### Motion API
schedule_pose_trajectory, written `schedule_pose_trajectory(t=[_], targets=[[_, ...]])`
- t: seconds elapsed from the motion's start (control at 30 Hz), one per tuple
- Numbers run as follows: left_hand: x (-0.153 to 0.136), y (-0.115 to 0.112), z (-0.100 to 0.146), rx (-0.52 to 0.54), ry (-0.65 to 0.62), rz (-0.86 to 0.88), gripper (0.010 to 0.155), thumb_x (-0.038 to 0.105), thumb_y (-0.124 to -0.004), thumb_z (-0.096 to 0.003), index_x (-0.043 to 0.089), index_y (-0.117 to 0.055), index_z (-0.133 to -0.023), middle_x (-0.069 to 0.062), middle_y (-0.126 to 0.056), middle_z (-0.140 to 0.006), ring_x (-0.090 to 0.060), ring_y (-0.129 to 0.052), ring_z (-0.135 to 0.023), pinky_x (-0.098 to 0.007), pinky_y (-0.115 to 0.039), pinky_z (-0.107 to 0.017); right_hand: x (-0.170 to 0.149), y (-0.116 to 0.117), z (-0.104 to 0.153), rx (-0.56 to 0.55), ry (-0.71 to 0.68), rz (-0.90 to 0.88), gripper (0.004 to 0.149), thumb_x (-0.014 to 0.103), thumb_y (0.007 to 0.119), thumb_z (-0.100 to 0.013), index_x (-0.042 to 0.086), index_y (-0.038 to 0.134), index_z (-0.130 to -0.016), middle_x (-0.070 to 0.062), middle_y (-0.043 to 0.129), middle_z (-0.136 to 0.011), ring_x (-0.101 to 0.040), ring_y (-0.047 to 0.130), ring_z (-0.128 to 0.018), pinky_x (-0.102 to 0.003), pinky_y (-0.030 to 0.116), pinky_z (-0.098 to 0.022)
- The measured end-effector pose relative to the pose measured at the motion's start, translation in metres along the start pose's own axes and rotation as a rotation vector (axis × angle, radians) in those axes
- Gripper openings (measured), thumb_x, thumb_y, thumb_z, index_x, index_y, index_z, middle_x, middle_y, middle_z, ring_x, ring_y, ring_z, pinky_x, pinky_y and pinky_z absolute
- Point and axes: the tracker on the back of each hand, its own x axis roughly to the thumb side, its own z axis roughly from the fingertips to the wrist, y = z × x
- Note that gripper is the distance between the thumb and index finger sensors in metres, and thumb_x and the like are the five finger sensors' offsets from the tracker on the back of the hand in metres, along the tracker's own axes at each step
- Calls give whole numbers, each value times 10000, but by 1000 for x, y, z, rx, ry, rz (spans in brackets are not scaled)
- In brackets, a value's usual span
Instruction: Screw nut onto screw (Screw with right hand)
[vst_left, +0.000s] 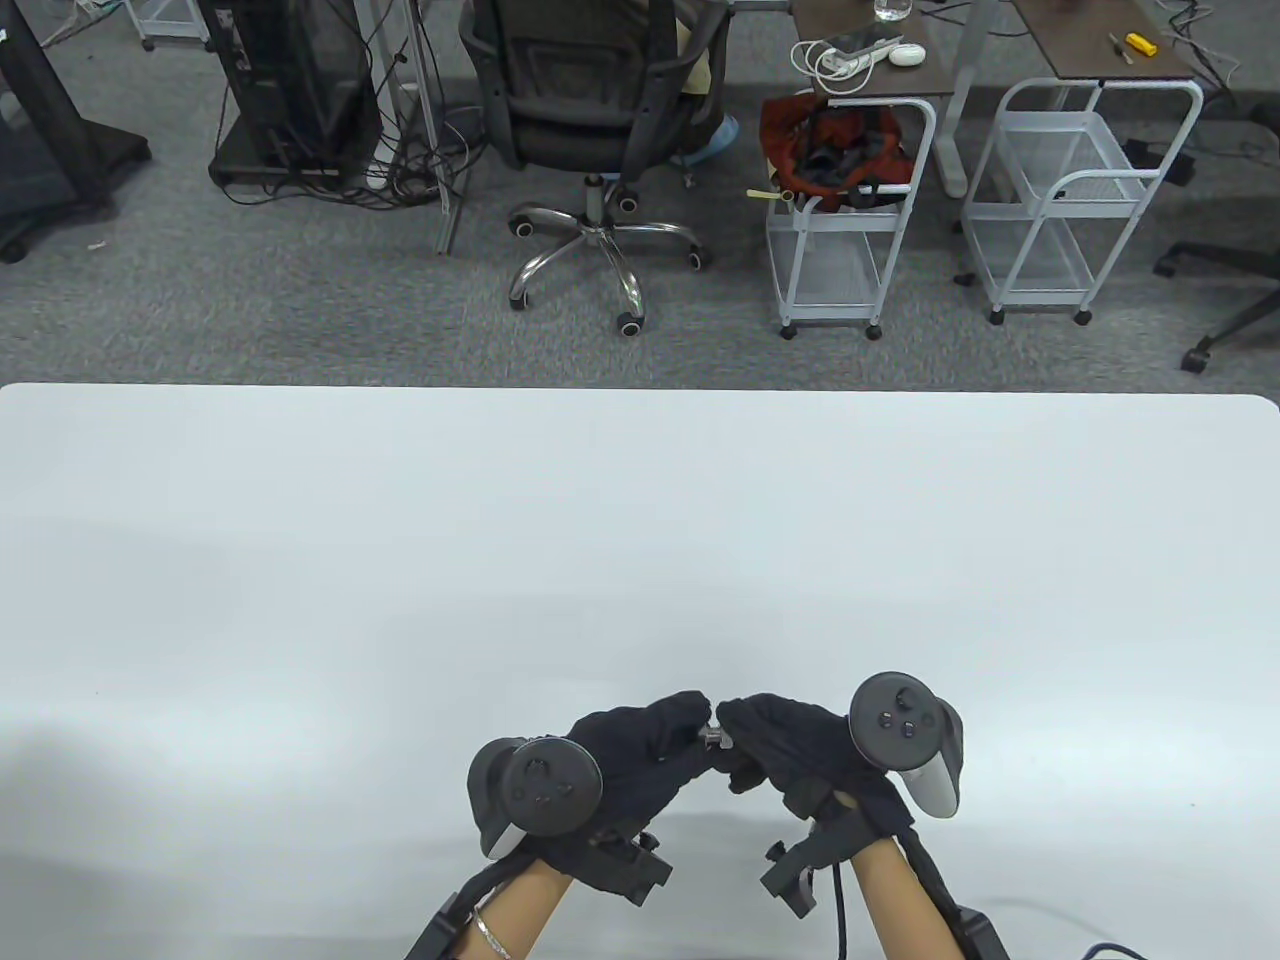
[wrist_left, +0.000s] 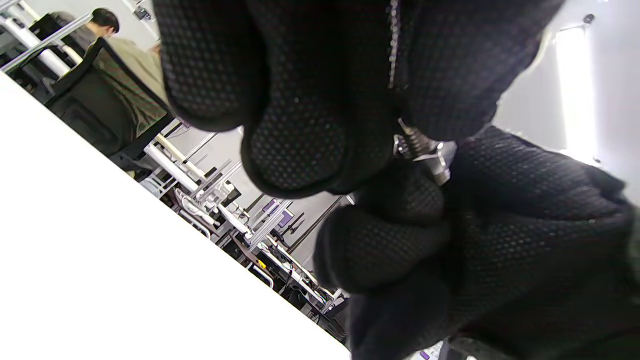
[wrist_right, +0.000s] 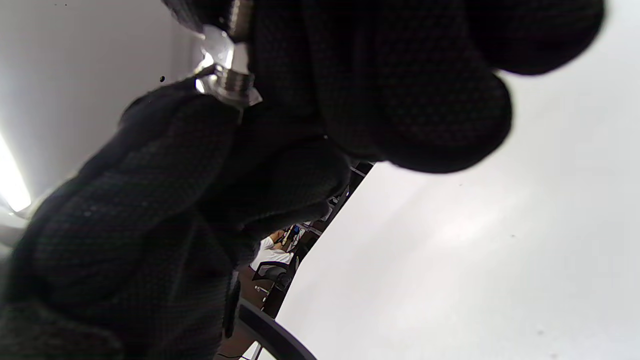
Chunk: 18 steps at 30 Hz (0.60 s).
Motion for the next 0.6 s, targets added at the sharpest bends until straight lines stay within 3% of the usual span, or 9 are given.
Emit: schedule_pose_trajectory(t=[0.17,0.3,0.4,0.47,0.5,0.6], targets=[[1,2,0,17,-2,-51,462,441,-863,-410,199,-895,-803,65,-1105,-620,-75,-1111,-480,-298,-908,-446,2,0,-1,147,7,43,492,399,731,-580,-28,756,-823,-284,886,-755,-360,983,-542,-541,744,-441],[1,0,0,0,-9,-7,461,445,-863,-408,211,-895,-804,85,-1101,-627,-70,-1110,-485,-295,-908,-452,1,1,0,-24,-7,27,455,370,627,-605,0,891,-631,-224,1005,-534,-299,1039,-320,-499,796,-320],[0,1,0,7,8,5,461,440,-863,-410,209,-892,-808,62,-1100,-633,-75,-1109,-489,-299,-906,-452,3,0,1,7,-12,37,462,391,639,-604,-8,855,-692,-250,974,-608,-327,1029,-385,-514,783,-355],[1,2,1,28,13,-22,463,443,-860,-414,204,-890,-809,64,-1100,-633,-73,-1109,-489,-296,-908,-452,5,1,0,79,-6,41,496,405,729,-576,-37,785,-796,-296,910,-721,-368,1000,-500,-544,756,-412],[1,2,1,21,4,-24,463,444,-860,-413,207,-889,-809,64,-1100,-633,-73,-1109,-489,-296,-908,-452,6,1,0,129,5,55,498,407,720,-584,-32,752,-816,-287,886,-746,-360,985,-529,-538,747,-432],[2,2,1,16,-3,-8,462,443,-860,-411,204,-892,-805,90,-1101,-628,-67,-1111,-485,-292,-909,-451,5,0,1,-24,-15,51,459,399,640,-605,-1,852,-686,-227,981,-592,-297,1035,-375,-497,792,-350]])
